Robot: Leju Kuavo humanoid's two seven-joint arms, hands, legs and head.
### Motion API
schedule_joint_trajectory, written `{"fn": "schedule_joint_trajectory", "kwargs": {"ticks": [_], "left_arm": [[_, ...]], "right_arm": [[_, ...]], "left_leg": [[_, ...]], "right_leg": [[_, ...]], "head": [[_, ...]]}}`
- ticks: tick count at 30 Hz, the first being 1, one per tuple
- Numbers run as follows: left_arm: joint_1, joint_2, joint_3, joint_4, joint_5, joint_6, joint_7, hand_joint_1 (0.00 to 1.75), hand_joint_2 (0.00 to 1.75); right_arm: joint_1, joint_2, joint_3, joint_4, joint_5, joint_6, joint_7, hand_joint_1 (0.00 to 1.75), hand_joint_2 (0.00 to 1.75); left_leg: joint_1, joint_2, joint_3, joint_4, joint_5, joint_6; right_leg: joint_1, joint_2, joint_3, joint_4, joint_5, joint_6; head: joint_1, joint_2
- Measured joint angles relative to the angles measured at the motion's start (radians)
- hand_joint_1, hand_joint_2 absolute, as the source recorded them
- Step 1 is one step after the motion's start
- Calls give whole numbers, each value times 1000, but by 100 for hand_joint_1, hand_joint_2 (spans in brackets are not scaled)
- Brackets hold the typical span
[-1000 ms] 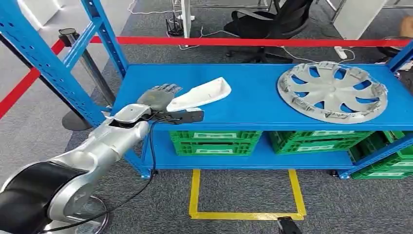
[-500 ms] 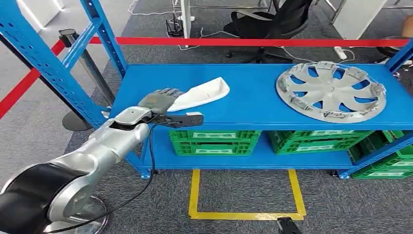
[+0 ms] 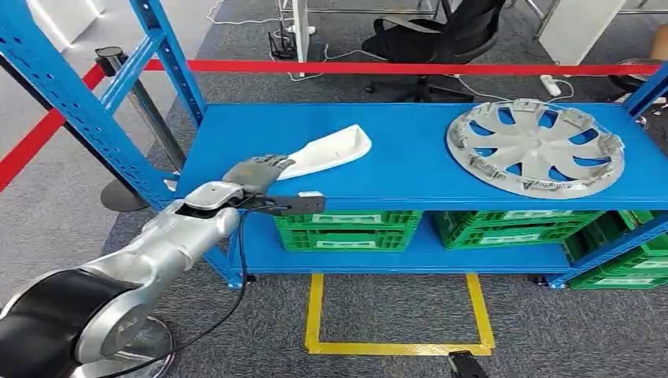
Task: Take the parts from the cabinet and place them on the table.
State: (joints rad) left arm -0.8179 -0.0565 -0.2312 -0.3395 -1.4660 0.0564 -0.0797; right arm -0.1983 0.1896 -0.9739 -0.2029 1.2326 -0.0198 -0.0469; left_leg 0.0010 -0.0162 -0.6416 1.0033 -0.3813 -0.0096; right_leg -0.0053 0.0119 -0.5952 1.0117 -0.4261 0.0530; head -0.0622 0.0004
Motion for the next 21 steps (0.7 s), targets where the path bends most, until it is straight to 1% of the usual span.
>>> {"fn": "schedule_joint_trajectory", "kwargs": {"ticks": [10,21], "left_arm": [[13,3,0,10,-10,-9,-3,0,175],[20,-1,0,10,-13,11,1,0,175]], "right_arm": [[0,0,0,0,4,-1,-1,0,0],[5,0,0,0,-2,-1,-3,0,0]], "left_leg": [[0,0,0,0,0,0],[0,0,0,0,0,0]], "right_leg": [[0,0,0,0,0,0],[0,0,0,0,0,0]], "head": [[0,0],[0,0]]}}
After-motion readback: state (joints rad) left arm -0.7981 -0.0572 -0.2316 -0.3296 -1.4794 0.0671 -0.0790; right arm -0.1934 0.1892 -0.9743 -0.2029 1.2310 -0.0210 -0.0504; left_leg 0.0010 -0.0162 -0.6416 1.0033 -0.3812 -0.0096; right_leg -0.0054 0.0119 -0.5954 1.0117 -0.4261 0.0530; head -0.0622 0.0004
